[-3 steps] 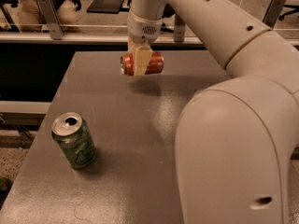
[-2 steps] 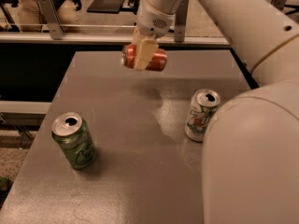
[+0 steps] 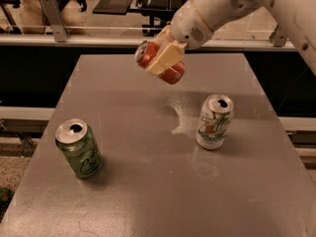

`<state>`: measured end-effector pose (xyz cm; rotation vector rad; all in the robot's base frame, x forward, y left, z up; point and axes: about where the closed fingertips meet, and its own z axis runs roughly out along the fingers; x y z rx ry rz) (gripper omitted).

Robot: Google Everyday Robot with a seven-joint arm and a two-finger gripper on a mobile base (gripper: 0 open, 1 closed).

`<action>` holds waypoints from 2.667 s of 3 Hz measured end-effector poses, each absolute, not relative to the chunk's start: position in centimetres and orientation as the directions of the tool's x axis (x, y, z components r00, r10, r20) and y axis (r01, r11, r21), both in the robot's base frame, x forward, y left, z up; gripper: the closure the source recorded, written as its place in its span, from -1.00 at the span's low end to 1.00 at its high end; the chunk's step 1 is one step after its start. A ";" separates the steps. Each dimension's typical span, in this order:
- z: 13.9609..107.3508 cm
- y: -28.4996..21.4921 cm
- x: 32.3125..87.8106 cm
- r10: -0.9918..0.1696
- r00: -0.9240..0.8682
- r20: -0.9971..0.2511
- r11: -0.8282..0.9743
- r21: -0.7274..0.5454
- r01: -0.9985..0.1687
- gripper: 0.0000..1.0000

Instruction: Place coke can upright

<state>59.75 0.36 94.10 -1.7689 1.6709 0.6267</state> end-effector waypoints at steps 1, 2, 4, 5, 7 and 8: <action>94.2 -0.2 59.5 -0.557 0.069 -0.827 0.040 -0.110 -0.993 1.00; 93.6 -0.7 59.9 -0.427 0.065 -0.902 0.064 -0.102 -0.993 1.00; 91.9 -1.5 60.5 -0.230 0.085 -0.969 0.087 -0.108 -0.990 1.00; 91.5 -2.0 60.2 -0.153 0.090 -0.984 0.100 -0.106 -0.989 0.72; 91.3 -2.0 59.6 -0.072 0.077 -0.994 0.092 -0.084 -0.992 -0.19; 91.0 -1.9 59.4 -0.057 0.068 -0.996 0.083 -0.072 -0.994 -0.67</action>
Offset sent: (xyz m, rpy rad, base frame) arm 0.0094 -0.0273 -0.0123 0.5429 -0.0034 -0.0498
